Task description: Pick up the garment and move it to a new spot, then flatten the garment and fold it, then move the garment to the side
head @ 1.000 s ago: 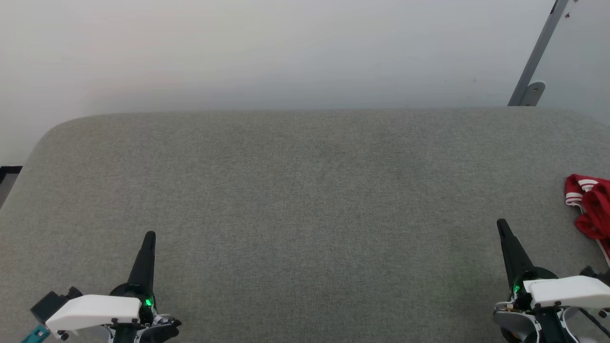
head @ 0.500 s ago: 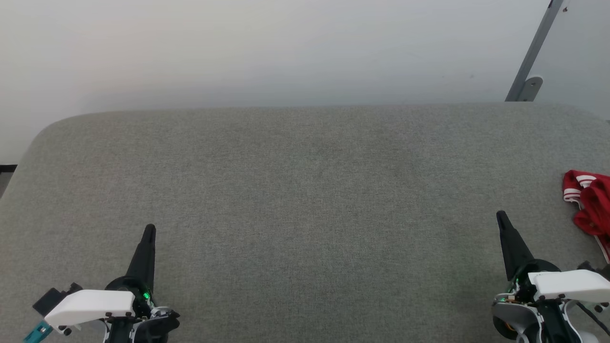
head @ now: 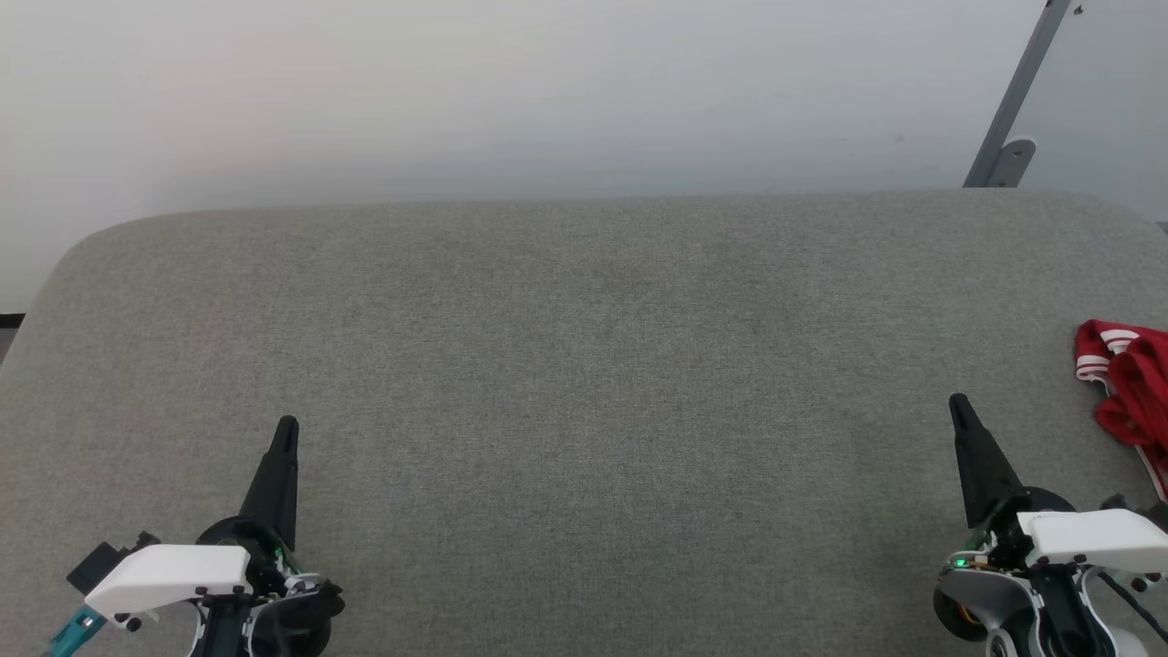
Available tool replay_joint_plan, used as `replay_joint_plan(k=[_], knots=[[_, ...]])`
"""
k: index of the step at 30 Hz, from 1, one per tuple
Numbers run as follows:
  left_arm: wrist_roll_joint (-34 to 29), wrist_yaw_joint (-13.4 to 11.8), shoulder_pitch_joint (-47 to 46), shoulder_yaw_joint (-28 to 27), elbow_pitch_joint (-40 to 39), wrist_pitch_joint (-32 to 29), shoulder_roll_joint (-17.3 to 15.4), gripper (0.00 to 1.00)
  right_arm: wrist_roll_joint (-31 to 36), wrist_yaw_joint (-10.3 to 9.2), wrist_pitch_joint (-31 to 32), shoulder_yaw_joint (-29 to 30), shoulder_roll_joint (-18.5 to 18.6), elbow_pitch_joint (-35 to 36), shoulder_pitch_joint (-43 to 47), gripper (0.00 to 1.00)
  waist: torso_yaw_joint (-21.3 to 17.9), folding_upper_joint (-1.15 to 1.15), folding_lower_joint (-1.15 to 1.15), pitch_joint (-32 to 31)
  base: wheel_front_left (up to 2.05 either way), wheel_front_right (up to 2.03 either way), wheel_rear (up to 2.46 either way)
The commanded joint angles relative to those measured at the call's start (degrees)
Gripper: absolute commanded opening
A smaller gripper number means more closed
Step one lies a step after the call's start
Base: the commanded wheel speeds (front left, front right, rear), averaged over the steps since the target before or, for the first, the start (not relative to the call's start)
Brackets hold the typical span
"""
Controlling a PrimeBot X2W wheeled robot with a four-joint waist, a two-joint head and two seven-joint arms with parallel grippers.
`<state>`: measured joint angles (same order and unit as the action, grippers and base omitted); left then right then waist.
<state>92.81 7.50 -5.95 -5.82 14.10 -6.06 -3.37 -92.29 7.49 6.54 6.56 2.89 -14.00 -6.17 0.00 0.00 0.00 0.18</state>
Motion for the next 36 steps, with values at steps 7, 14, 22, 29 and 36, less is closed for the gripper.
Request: replay_joint_plan(k=[7,14,22,29,36], knots=[[0.11,-0.02,-0.64,-0.30,0.00,-0.23,0.13,0.00,-0.20,-0.01,0.11,0.04,-0.10,-0.14,-0.30,0.00,0.00,0.00,0.00,-0.01,0.00,0.00,0.00],[0.02,-0.02,-0.65,-0.37,0.00,-0.32,0.19,0.00,-0.20,0.00,0.11,0.03,-0.10,-0.14,-0.30,0.00,0.00,0.00,0.00,-0.01,0.00,0.00,0.00],[-0.07,-0.02,-0.66,-0.43,0.00,-0.37,0.24,0.00,-0.21,-0.01,0.10,0.03,-0.10,-0.14,-0.30,0.00,0.00,0.00,0.00,-0.01,0.00,0.00,0.00],[-0.10,-0.02,-0.67,-0.47,0.00,-0.42,0.26,0.00,-0.21,0.00,0.10,0.01,-0.10,-0.14,-0.30,0.00,0.00,0.00,0.00,-0.01,0.00,0.00,0.00],[-0.16,-0.02,-0.68,-0.52,0.00,-0.44,0.29,0.00,-0.22,0.00,0.10,0.02,-0.10,-0.14,-0.30,0.00,0.00,0.00,0.00,-0.01,0.00,0.00,0.00]])
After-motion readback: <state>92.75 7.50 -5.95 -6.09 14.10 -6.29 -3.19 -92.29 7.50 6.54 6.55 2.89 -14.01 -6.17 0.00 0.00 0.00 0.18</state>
